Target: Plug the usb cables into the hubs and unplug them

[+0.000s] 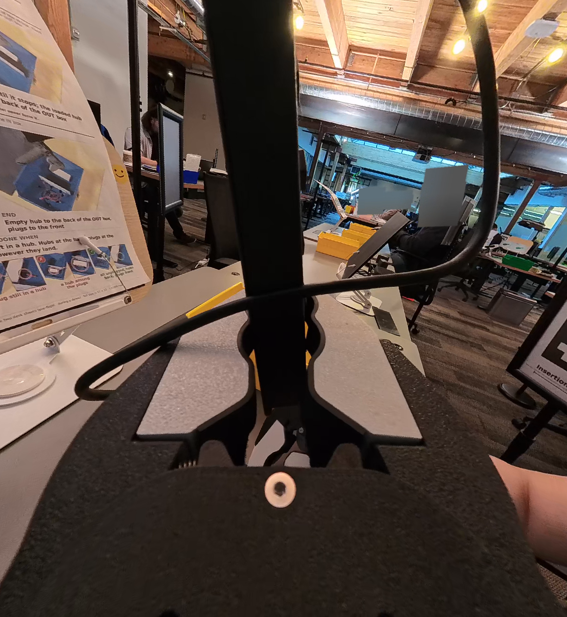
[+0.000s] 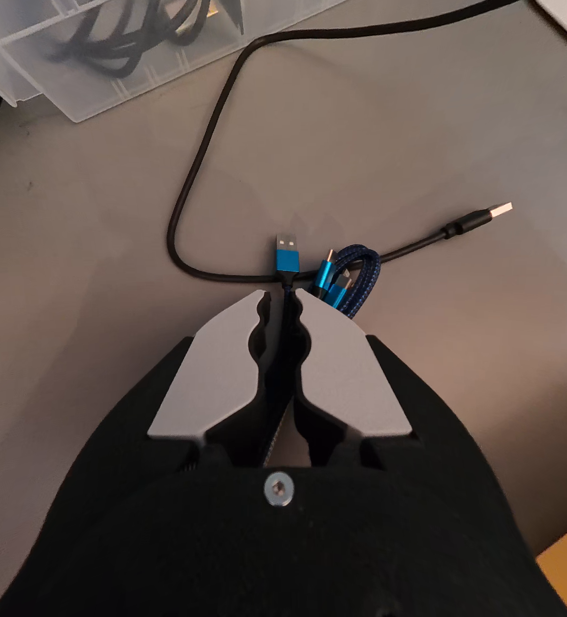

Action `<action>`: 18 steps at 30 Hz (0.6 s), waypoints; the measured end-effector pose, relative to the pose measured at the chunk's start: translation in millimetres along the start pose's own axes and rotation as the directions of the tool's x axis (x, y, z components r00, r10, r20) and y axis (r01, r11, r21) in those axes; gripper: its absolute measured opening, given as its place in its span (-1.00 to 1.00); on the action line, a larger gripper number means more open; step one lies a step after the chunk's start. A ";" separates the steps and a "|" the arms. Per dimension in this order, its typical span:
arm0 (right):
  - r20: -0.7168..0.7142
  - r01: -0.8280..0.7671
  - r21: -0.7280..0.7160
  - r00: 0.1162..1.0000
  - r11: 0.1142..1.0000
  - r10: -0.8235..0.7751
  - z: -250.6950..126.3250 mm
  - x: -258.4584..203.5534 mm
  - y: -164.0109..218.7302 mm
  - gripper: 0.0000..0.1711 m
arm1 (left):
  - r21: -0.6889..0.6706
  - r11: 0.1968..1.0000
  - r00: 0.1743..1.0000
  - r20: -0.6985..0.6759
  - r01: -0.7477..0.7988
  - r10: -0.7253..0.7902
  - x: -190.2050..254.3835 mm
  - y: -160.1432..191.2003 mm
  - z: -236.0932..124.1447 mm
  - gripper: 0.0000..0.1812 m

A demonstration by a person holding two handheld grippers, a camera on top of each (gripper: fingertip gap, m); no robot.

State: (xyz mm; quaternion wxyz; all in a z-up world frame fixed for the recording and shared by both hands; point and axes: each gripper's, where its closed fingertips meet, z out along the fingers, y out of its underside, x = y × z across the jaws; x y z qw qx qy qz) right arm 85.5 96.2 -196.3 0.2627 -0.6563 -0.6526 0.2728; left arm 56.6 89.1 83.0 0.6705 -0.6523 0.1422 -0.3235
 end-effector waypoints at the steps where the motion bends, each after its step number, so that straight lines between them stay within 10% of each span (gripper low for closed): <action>1: 0.000 0.001 -0.012 1.000 1.000 -0.001 1.0 0.2 -0.4 -0.84 | 0.000 1.000 1.000 0.000 0.000 0.000 -0.1 -0.1 -0.2 -0.70; 18: 0.077 -0.124 -0.049 0.989 0.991 0.128 12.0 1.0 -8.5 -0.83 | -0.003 1.000 1.000 0.008 -0.004 0.004 -1.8 -0.6 -2.6 -0.70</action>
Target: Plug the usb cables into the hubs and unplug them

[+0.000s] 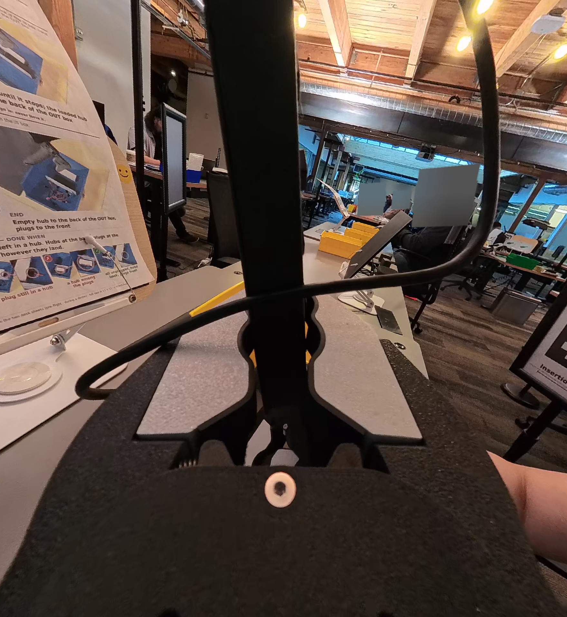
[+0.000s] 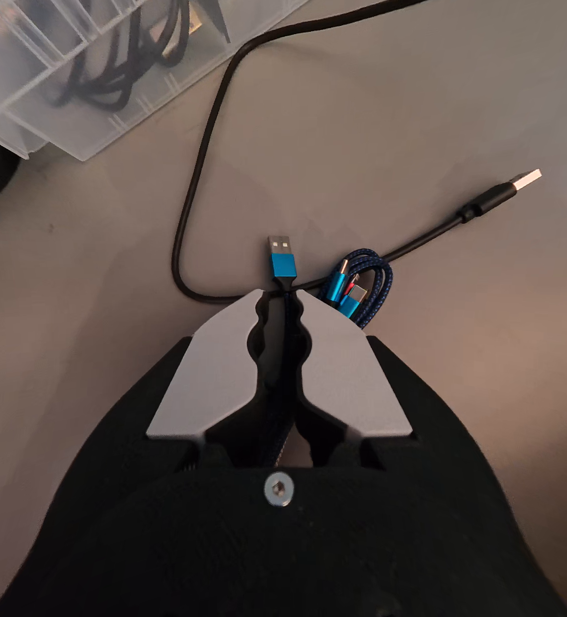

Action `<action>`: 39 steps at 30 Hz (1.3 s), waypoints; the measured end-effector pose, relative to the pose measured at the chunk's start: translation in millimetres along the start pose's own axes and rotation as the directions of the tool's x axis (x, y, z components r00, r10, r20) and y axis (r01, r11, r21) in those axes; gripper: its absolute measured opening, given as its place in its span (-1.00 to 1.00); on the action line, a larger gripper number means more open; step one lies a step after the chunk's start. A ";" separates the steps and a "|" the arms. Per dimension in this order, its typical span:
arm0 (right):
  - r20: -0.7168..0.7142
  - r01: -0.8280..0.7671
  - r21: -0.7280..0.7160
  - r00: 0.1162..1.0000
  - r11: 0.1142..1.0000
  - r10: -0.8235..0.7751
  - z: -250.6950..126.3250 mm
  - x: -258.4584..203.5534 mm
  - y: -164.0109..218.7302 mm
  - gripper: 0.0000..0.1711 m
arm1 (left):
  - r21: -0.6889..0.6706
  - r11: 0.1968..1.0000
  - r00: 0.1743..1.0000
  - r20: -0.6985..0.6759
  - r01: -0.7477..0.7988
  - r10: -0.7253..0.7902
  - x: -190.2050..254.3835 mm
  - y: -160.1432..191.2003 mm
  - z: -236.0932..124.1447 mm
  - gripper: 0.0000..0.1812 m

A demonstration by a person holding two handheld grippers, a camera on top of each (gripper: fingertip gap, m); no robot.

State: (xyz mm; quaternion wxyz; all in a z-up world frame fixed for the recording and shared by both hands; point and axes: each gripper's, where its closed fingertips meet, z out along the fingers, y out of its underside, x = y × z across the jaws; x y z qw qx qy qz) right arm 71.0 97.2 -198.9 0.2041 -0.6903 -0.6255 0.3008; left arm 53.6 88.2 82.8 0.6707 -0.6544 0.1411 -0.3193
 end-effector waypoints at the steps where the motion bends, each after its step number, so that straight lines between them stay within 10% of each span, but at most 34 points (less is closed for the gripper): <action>1: 0.009 -0.012 0.005 1.000 1.000 0.012 -0.1 0.1 -0.2 -0.83 | 0.003 1.000 1.000 0.000 0.000 0.000 -0.2 -0.7 -0.6 -0.71; 29: 0.067 -0.053 0.032 0.996 0.998 0.051 -0.1 1.6 0.7 -0.94 | -0.034 0.999 1.000 0.024 -0.019 0.020 -5.8 7.4 2.7 -0.71; 39: 0.019 -0.014 0.258 1.000 0.966 0.009 -56.6 -10.7 -20.2 -0.95 | -0.047 0.998 0.997 0.049 -0.051 0.054 -12.9 11.4 3.3 -0.71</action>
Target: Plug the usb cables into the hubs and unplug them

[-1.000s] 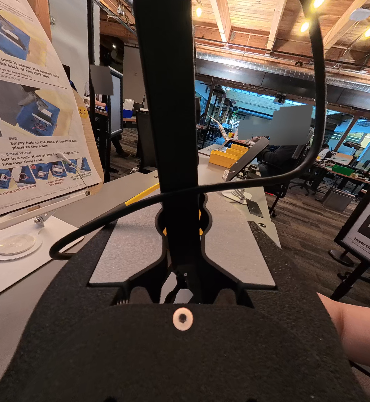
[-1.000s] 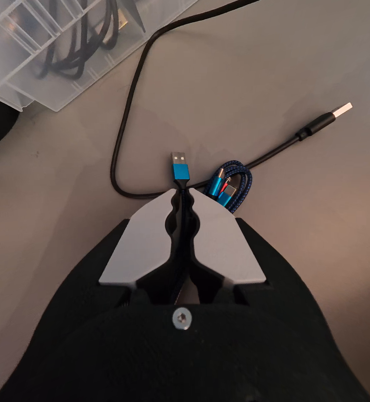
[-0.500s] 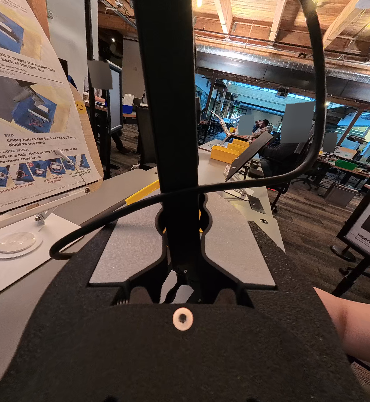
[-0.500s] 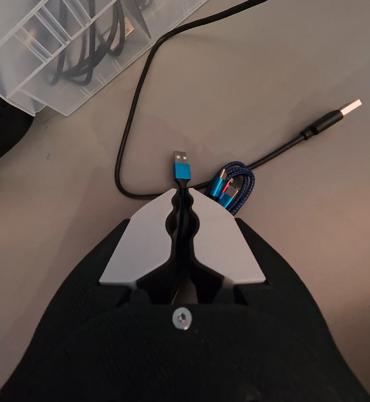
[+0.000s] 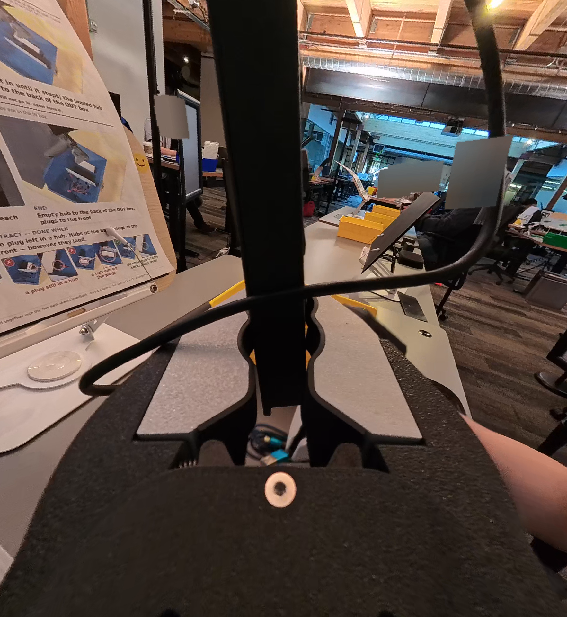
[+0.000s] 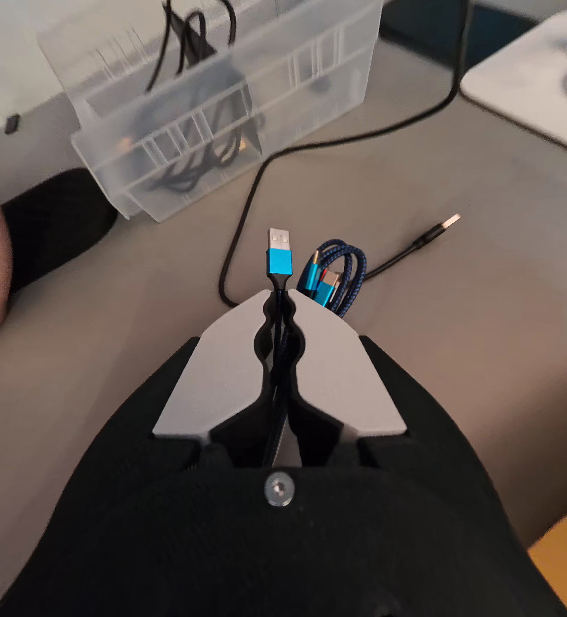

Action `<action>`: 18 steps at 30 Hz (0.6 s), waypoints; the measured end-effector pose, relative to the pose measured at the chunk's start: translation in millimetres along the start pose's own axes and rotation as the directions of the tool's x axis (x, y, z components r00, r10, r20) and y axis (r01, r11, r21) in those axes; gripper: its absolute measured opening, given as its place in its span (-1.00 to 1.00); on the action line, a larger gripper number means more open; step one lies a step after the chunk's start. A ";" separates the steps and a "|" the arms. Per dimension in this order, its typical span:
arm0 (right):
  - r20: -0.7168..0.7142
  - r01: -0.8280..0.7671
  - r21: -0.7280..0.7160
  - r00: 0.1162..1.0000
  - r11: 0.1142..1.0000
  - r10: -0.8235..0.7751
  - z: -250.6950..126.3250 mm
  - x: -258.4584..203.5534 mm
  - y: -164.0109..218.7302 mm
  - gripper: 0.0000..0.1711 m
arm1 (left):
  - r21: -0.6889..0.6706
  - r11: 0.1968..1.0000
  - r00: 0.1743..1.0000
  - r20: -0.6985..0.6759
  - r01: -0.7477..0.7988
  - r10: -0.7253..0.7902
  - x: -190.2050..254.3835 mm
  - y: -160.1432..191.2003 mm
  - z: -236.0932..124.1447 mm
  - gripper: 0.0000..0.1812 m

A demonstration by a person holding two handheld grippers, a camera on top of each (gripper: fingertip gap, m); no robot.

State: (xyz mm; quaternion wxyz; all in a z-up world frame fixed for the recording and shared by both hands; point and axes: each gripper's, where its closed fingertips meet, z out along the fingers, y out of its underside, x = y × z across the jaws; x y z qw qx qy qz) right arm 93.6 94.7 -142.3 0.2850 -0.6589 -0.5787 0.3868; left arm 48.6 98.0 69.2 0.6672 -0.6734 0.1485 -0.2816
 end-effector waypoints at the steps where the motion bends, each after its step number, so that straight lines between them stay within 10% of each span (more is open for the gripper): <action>1: -0.015 0.014 0.033 1.000 0.999 -0.013 -8.2 0.3 -6.9 -0.95 | -0.003 1.000 1.000 0.008 -0.009 0.009 -1.0 0.8 0.5 -0.71; 18: -0.127 0.111 0.280 0.989 0.953 -0.078 -69.4 -10.4 -72.0 -0.95 | -0.060 0.996 0.996 0.061 -0.069 0.072 -9.2 10.9 6.2 -0.71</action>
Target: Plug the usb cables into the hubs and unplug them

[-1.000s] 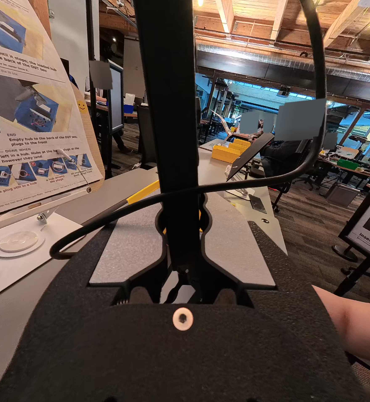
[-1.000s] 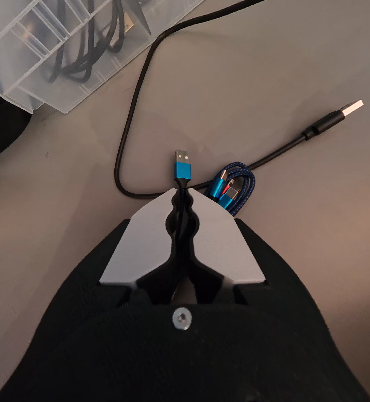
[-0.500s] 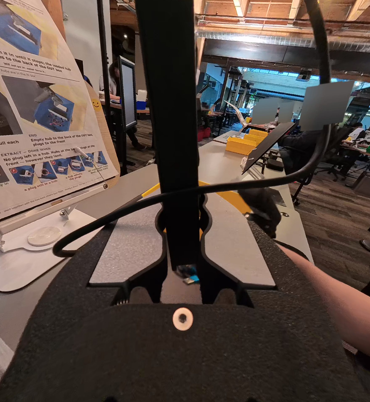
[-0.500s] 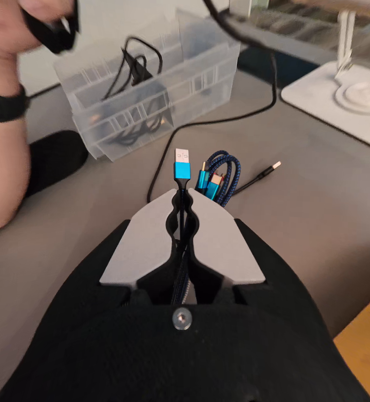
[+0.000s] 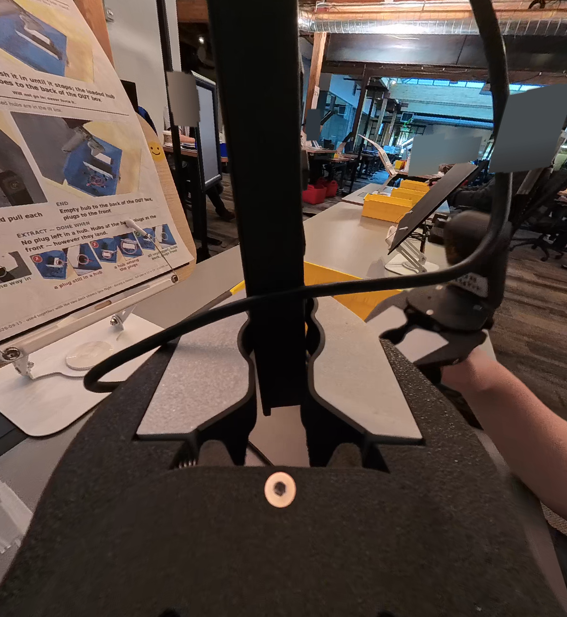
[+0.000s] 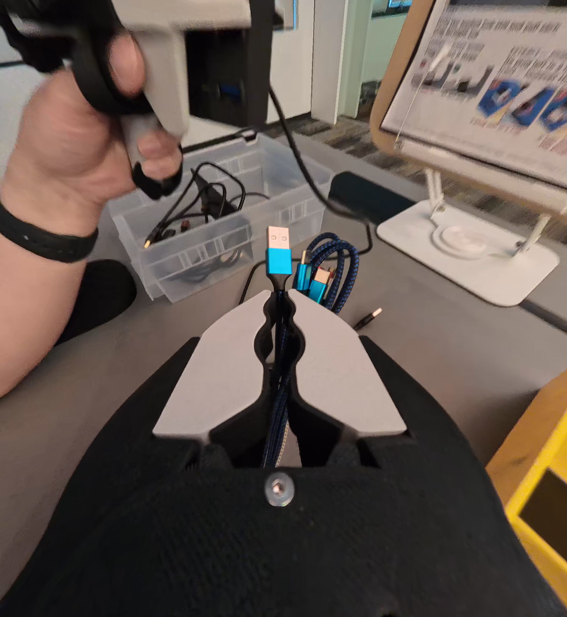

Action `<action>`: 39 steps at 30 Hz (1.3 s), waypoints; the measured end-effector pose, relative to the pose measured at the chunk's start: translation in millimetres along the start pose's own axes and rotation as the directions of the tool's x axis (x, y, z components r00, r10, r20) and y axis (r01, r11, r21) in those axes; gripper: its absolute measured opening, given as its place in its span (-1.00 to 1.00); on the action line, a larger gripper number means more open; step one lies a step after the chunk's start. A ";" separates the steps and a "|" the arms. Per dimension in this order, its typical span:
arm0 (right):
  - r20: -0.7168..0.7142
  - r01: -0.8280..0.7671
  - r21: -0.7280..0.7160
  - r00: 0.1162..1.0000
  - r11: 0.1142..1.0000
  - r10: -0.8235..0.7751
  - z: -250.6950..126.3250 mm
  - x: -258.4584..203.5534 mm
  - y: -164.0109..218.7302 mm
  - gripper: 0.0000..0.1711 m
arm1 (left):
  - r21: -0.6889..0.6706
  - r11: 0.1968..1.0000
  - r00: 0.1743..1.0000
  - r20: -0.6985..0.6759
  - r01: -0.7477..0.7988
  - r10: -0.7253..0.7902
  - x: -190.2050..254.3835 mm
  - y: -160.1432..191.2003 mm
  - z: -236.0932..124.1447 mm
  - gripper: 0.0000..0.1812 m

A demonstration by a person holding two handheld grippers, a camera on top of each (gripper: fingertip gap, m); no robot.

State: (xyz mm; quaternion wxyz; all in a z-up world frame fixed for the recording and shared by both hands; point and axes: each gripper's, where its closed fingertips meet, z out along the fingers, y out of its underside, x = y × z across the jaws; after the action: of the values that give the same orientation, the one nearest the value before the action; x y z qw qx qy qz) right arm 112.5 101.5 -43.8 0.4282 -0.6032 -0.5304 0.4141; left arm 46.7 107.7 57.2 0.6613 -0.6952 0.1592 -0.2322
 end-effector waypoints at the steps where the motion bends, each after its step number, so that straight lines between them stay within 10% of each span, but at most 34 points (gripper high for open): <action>1: -0.007 0.008 0.023 1.000 1.000 -0.008 -4.1 0.5 -10.3 -0.95 | -0.002 1.000 1.000 0.002 -0.002 0.002 0.2 0.7 1.2 -0.71; 14: -0.139 0.188 -0.022 0.972 0.982 -0.189 -31.0 13.0 -112.1 -0.95 | 0.006 0.989 0.977 0.156 -0.146 0.144 -5.0 -4.4 5.5 -0.71; 39: -0.204 0.304 -0.140 0.922 0.942 -0.328 -26.9 14.2 -101.0 -0.95 | -0.080 0.924 0.877 0.293 -0.375 0.381 3.2 9.3 32.6 -0.71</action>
State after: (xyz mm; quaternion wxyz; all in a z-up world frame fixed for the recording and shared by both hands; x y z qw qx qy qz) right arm 110.7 120.7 59.9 0.5141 -0.5744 -0.5902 0.2399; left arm 67.6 132.8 47.8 0.7030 -0.6850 0.1909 0.0123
